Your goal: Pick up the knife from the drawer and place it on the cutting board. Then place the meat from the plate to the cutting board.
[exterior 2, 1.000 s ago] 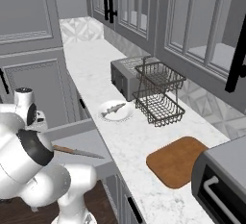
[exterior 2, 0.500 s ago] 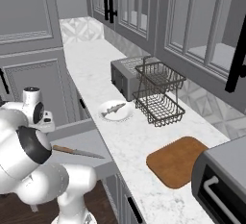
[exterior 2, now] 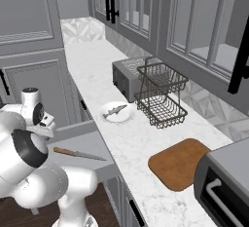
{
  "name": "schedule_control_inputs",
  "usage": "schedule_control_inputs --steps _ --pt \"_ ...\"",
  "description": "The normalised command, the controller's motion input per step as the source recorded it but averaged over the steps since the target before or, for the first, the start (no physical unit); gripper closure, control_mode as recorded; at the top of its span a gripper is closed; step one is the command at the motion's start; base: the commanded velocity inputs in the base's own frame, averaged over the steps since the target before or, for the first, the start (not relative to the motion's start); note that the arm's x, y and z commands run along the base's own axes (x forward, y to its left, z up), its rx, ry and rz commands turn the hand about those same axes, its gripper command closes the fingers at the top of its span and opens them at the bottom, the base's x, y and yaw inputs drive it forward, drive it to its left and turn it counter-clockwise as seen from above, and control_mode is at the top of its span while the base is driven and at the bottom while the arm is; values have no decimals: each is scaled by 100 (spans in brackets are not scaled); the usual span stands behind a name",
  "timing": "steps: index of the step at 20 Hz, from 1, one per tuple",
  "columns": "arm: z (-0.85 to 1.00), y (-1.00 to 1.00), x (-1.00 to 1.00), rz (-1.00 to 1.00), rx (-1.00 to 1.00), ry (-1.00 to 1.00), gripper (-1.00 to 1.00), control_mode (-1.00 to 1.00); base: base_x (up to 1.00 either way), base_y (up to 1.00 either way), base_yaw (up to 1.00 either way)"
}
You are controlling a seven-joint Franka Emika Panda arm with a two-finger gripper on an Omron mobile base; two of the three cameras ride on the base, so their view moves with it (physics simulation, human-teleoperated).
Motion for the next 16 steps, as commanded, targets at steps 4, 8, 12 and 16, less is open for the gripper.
schedule_control_inputs --steps 4,8,12,16 --pt "0 0 0 -74 -13 0 -100 -100 0 0 0" --pt "0 -2 0 -69 -3 0 -100 -100 0 0 0" --pt "0 0 0 -66 0 0 -100 -100 0 0 0" --pt "0 0 0 -64 0 0 -100 -100 0 0 0"
